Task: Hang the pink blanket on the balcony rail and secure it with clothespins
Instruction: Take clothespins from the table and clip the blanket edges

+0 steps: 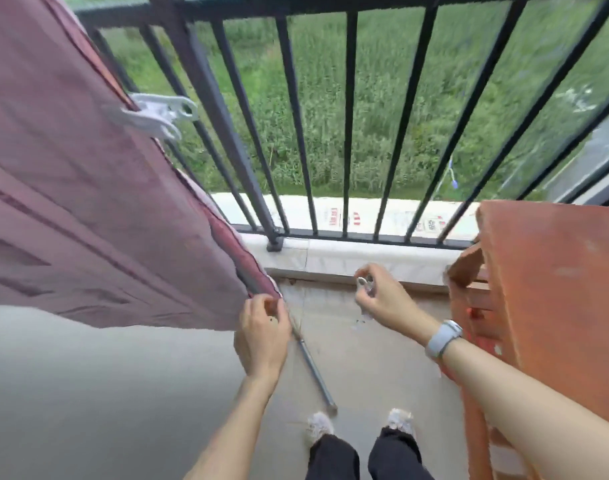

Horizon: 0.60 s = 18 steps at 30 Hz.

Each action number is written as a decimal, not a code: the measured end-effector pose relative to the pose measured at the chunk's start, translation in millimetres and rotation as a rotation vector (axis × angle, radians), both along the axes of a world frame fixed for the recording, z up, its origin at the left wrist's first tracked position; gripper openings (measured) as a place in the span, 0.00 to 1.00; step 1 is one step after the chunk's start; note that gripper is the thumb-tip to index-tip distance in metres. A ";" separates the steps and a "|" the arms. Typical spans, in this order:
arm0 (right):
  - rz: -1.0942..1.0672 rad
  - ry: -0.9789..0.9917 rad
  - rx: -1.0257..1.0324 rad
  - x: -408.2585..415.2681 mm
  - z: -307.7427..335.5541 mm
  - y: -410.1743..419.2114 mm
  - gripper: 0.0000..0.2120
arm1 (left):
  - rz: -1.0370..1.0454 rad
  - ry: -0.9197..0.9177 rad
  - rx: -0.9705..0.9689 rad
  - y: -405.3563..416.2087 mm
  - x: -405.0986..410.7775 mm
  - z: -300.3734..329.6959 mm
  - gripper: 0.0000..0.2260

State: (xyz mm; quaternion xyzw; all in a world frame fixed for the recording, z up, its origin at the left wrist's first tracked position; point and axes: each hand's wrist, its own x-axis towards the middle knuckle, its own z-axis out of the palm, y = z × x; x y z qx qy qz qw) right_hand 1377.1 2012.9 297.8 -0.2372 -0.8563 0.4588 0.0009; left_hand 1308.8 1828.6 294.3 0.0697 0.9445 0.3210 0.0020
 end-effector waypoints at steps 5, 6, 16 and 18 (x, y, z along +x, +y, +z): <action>0.174 0.119 0.003 -74.4 20.0 -44.8 0.02 | 0.237 0.064 0.093 -16.2 -45.9 17.9 0.13; 0.197 0.156 -0.013 -86.6 23.2 -51.2 0.02 | 0.281 0.081 0.122 -13.4 -53.8 19.8 0.16; 0.413 0.373 -0.117 -161.5 35.0 -68.9 0.12 | 0.427 0.177 0.415 0.3 -80.9 24.5 0.09; 0.446 0.413 -0.120 -169.2 35.2 -72.4 0.11 | 0.450 0.220 0.377 -5.1 -73.8 23.8 0.07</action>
